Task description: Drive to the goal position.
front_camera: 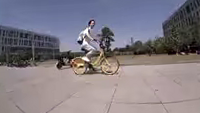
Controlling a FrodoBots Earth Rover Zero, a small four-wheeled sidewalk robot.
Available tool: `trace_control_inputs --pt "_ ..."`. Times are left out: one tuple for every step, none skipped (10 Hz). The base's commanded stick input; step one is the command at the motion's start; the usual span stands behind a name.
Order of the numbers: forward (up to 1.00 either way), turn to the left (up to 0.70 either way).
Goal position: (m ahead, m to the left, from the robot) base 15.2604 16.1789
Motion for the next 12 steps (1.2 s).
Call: trace_control_inputs --pt "1.00 0.40" --pt "1.00 0.40" --pt "1.00 0.40" --pt "1.00 0.40" --pt "1.00 0.40" --pt "1.00 0.40" --pt "1.00 0.40" --pt "1.00 0.39" --pt "1.00 0.40" --pt "1.00 0.40" --pt "1.00 0.00" --pt "1.00 0.00"
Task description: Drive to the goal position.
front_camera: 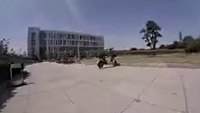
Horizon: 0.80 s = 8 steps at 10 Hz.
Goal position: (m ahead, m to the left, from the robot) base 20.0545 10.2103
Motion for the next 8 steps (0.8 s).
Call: trace_control_inputs --pt "1.00 0.00" --pt "1.00 0.00" --pt "1.00 0.00" --pt "1.00 0.00" --pt "1.00 0.14" --pt "1.00 0.40" --pt "1.00 0.40" --pt "1.00 0.40"
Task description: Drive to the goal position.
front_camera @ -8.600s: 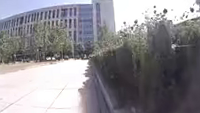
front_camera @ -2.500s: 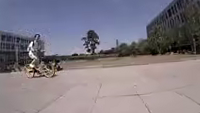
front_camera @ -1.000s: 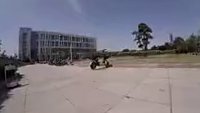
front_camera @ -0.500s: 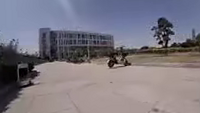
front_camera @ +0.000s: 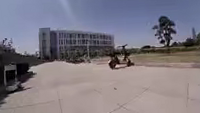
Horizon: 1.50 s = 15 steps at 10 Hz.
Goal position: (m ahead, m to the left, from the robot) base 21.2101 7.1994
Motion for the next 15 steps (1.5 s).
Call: trace_control_inputs --pt "1.00 0.13" --pt "1.00 0.40" --pt "1.00 0.40" --pt "1.00 0.40" --pt "1.00 0.40" --pt "1.00 0.40" --pt "1.00 0.40" --pt "1.00 0.40" --pt "1.00 0.13" --pt "1.00 0.00" --pt "1.00 0.00" --pt "1.00 0.00" --pt "1.00 0.00" --pt "1.00 0.00" --pt "1.00 0.00"
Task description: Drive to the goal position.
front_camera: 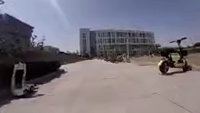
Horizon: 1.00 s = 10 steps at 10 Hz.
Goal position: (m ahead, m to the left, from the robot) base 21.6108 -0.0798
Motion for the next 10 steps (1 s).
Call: trace_control_inputs --pt "1.00 0.00" --pt "1.00 0.00" --pt "1.00 0.00" --pt "1.00 -0.06" --pt "1.00 -0.33" --pt "1.00 -0.40" --pt "1.00 -0.40" --pt "1.00 -0.23" --pt "1.00 0.00" --pt "1.00 0.00"
